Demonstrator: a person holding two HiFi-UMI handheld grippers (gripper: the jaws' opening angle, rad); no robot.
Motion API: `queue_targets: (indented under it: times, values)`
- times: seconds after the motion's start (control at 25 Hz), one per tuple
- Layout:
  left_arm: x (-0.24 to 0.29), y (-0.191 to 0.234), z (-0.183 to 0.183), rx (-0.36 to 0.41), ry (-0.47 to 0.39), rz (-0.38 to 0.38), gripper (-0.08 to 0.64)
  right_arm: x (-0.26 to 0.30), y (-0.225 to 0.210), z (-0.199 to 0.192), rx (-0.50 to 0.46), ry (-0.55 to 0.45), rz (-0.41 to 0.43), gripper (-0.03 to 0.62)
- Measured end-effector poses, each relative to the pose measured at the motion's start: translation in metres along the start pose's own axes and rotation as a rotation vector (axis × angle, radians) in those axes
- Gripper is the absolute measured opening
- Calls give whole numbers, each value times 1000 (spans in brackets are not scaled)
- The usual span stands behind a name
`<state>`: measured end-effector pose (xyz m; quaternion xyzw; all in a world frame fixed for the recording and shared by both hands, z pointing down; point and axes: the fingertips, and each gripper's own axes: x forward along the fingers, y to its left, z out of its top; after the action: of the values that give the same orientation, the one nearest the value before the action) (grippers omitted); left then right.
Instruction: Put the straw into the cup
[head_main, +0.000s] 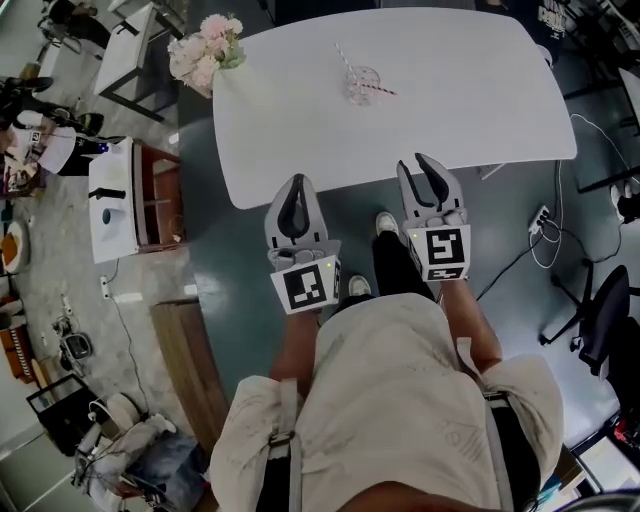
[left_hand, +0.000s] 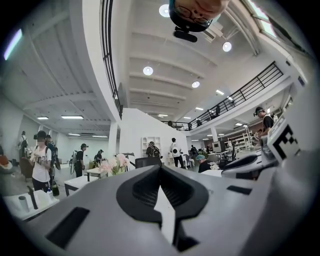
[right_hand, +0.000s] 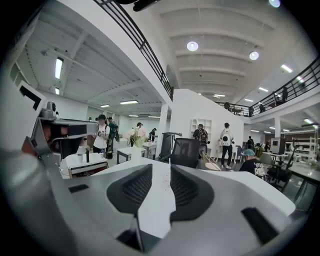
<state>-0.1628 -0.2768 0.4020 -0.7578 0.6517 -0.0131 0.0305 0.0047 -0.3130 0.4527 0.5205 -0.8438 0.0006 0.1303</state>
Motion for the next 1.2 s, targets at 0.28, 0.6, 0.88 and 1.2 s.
queue_targets:
  times: [0.28, 0.6, 0.88, 1.2]
  values:
    - [-45, 13, 44, 32, -56, 21, 5, -56, 5, 62, -71, -138, -67, 110]
    - [-81, 18, 104, 98, -185, 47, 5, -113, 4, 135, -106, -335, -109, 109]
    - [-93, 14, 118, 95, -211, 35, 5, -135, 7, 147, -118, -375, -127, 106]
    - [-92, 5, 122, 107, -224, 21, 5, -143, 1, 149, -119, -391, -145, 74]
